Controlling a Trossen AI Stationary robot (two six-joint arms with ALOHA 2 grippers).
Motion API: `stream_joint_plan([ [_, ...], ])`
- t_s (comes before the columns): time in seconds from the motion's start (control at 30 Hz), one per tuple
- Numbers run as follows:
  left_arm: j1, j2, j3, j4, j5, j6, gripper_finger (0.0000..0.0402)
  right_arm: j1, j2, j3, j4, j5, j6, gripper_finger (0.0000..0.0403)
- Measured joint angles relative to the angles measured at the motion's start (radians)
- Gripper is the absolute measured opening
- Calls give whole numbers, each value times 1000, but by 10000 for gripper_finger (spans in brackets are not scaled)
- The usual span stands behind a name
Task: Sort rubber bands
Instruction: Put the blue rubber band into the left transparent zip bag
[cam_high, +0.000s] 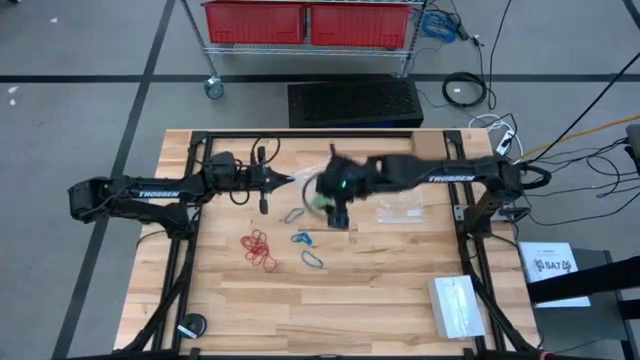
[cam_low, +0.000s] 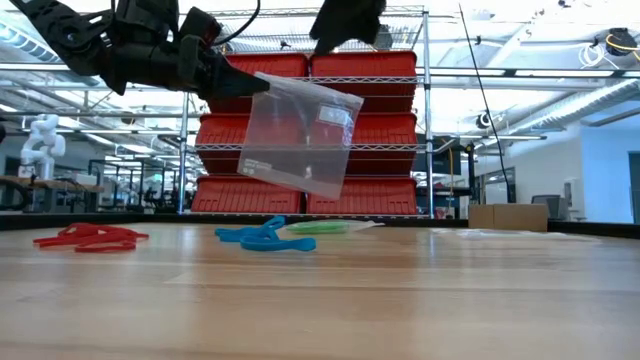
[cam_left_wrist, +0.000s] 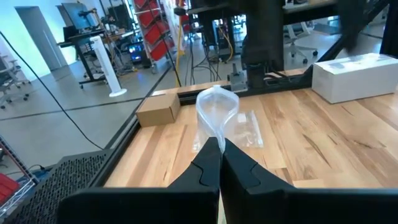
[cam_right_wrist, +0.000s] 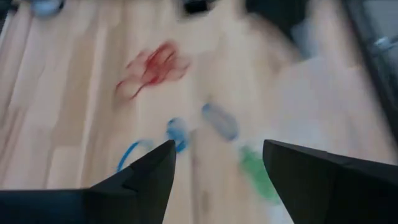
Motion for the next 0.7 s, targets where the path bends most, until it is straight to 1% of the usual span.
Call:
stream_joint_plan([
  [0.1,0,0,0,1,0,0,0,46,55,-58,50,-41,47,227],
  [0.27,-1,0,0,-5,0,-1,0,90,140,-171,249,-101,123,205],
  [0.4,-7,0,0,-36,0,-11,0,92,211,-212,315,-91,229,198],
  [0.47,-8,0,0,-37,0,-20,0,89,248,-213,325,-65,270,198],
  [0.53,-8,0,0,-34,0,-21,0,83,283,-213,346,-42,290,200],
  [0.7,-8,0,0,-32,0,-27,0,74,337,-213,377,-36,307,203],
])
